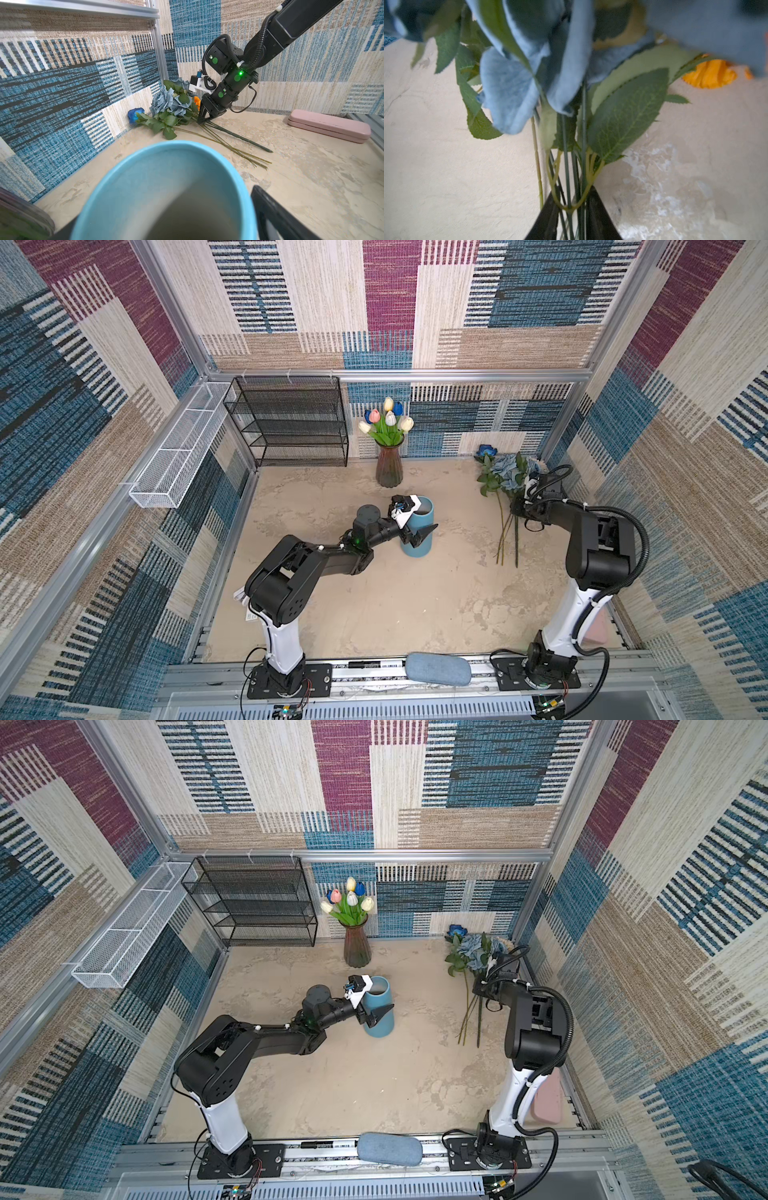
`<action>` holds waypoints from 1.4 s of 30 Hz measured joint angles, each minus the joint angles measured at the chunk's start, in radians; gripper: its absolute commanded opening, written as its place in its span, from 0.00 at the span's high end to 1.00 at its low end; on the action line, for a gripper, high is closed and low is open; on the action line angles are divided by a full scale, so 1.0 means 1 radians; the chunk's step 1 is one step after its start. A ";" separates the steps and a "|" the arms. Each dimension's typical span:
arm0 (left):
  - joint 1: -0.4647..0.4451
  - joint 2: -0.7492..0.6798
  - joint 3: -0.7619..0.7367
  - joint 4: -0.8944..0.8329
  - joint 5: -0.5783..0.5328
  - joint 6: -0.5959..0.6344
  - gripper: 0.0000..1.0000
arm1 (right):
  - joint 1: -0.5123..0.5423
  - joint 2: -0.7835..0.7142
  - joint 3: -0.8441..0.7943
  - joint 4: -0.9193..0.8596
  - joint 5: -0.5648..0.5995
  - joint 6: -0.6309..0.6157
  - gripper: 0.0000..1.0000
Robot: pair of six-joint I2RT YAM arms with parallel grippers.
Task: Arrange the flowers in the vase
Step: 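Close the right gripper on the blue rose stems while left releases the vase, then lift the blue roses upward with the right gripper while left draws back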
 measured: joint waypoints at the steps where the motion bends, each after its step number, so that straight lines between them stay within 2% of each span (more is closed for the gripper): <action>1: 0.000 -0.014 0.001 -0.013 0.000 0.002 0.01 | 0.000 -0.003 -0.002 0.002 0.000 0.000 0.76; 13: 0.000 -0.213 -0.024 -0.116 -0.050 0.019 0.01 | -0.002 -0.076 -0.021 0.014 0.000 0.001 0.82; 19: 0.000 -0.432 -0.081 -0.222 -0.076 0.080 0.01 | -0.002 -0.140 -0.030 0.015 0.000 0.008 0.87; 20: 0.000 -0.481 -0.081 -0.256 -0.084 0.090 0.01 | -0.002 -0.152 -0.030 0.015 0.000 0.008 0.92; 21: 0.000 -0.524 -0.082 -0.284 -0.100 0.103 0.01 | -0.002 -0.165 -0.030 0.013 0.000 0.008 0.95; 24: 0.000 -0.638 -0.113 -0.355 -0.149 0.147 0.01 | -0.002 -0.207 -0.033 0.010 -0.001 0.016 0.96; 29: 0.000 -0.705 -0.233 -0.379 -0.269 0.173 0.01 | -0.002 -0.282 -0.036 0.010 -0.007 0.023 0.98; 34: 0.000 -0.708 -0.387 -0.322 -0.360 0.164 0.01 | 0.009 -0.399 -0.064 0.024 -0.033 0.031 1.00; 37: 0.000 -0.721 -0.460 -0.272 -0.396 0.161 0.01 | 0.031 -0.524 -0.115 0.076 -0.089 0.034 1.00; 42: 0.000 -0.764 -0.543 -0.226 -0.444 0.162 0.01 | 0.079 -0.748 -0.246 0.311 -0.255 0.098 1.00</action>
